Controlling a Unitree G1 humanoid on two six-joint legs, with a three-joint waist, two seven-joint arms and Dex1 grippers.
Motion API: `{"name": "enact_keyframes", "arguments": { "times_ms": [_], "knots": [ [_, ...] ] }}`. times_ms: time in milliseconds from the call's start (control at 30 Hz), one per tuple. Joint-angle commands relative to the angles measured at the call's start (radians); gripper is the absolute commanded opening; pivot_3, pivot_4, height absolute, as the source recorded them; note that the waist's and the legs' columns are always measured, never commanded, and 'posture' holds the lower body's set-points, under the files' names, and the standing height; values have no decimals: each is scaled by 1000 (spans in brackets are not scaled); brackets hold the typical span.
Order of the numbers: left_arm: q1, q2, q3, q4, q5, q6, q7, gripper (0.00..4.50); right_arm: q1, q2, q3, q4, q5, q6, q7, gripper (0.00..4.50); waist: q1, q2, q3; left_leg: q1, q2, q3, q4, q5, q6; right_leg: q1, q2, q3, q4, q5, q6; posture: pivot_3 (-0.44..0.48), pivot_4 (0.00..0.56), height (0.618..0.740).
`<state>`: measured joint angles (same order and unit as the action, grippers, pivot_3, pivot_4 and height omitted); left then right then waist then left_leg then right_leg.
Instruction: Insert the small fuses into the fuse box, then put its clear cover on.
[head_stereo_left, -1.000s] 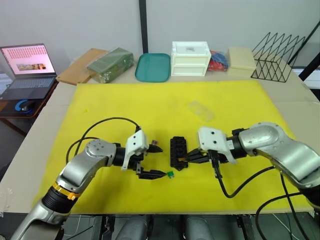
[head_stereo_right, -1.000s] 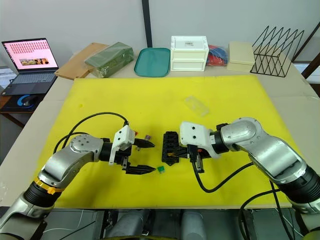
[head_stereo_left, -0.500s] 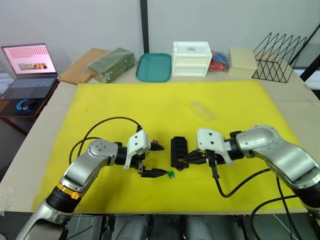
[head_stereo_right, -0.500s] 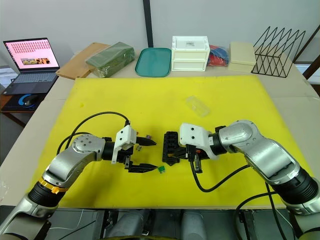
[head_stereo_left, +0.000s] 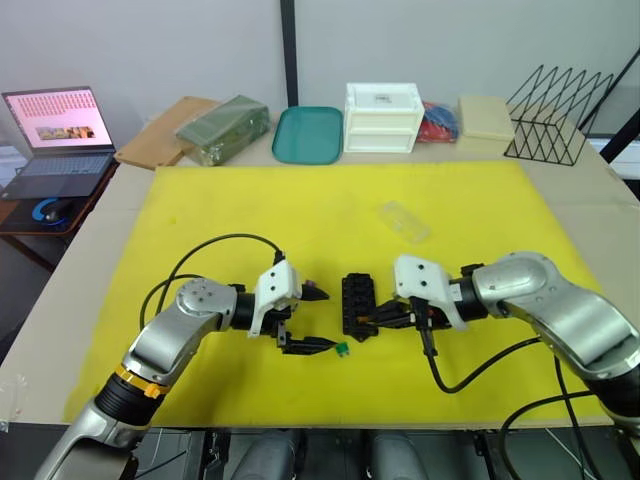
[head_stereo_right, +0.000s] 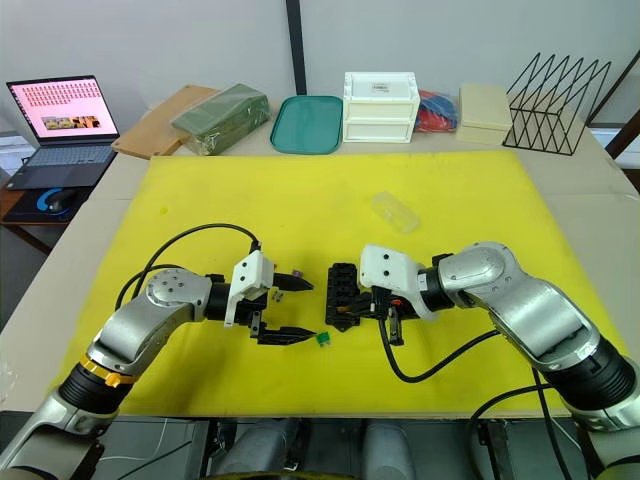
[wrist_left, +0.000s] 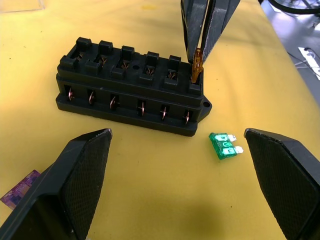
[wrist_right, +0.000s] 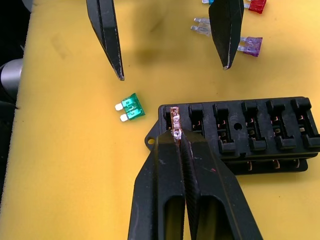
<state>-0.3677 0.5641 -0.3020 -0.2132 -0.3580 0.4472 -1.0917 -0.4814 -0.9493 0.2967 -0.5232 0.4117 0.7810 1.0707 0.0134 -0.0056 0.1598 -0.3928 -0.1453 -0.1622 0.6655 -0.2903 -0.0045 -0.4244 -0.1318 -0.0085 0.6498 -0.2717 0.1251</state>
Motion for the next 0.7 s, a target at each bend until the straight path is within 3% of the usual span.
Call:
{"name": "enact_keyframes", "arguments": {
  "times_ms": [33, 700],
  "knots": [
    [-4, -7, 2, -14, 0, -17, -7, 4459, 1, 10, -9, -27, -6, -4, -6, 0, 0, 0, 0, 0, 0, 0, 0, 0, 0, 0, 0, 0, 0, 0, 0, 0, 150, 740],
    [0, -23, 1, -14, 15, -21, 3, 4459, 69, -6, 43, 14, -135, -120, 1, 0, 0, 0, 0, 1, 0, 0, 0, 0, 0, 1, 0, 0, 0, 0, 0, 0, 150, 740]
  ]
}}
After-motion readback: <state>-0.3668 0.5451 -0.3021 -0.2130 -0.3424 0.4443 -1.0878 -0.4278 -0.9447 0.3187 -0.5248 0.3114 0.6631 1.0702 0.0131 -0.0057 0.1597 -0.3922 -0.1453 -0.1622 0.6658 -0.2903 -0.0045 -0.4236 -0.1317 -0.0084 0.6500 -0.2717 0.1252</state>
